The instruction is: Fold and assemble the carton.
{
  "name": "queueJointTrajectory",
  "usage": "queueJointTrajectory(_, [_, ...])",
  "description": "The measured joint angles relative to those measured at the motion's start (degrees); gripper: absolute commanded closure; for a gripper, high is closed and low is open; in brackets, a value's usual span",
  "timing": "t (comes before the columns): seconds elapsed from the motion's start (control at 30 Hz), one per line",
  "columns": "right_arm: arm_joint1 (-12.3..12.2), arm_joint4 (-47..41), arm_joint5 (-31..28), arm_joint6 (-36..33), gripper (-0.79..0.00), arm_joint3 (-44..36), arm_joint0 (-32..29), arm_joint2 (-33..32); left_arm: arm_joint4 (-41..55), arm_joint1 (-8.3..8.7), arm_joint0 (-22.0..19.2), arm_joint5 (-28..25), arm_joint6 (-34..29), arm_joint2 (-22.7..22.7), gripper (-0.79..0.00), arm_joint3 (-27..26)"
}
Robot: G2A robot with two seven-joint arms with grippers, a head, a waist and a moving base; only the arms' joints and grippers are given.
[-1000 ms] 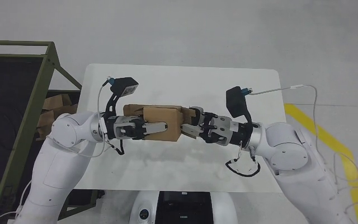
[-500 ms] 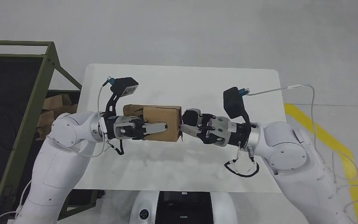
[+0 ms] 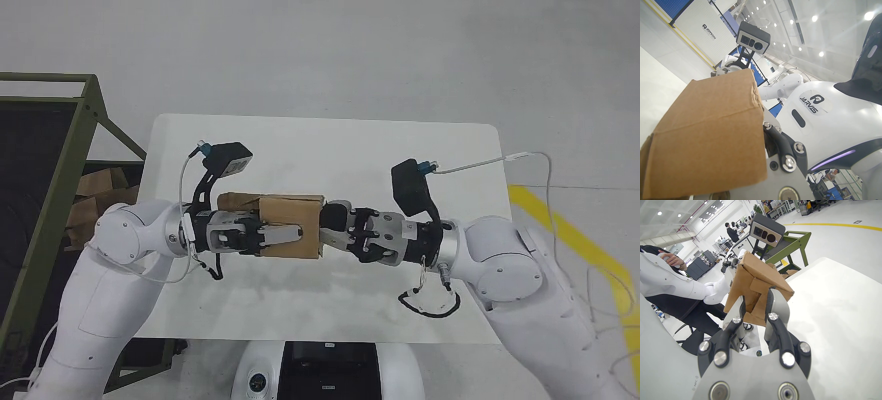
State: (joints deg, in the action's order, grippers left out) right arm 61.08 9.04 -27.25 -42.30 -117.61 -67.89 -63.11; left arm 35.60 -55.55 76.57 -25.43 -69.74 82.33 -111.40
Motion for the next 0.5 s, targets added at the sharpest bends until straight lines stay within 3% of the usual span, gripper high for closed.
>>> queueJointTrajectory(0.5, [0.56, -0.18, -1.4, 0.31, -0.185, 1.43, 2.92, 2.78, -0.11, -0.1, -0.08, 0.11, 0.64, -1.04, 0.0, 0.09])
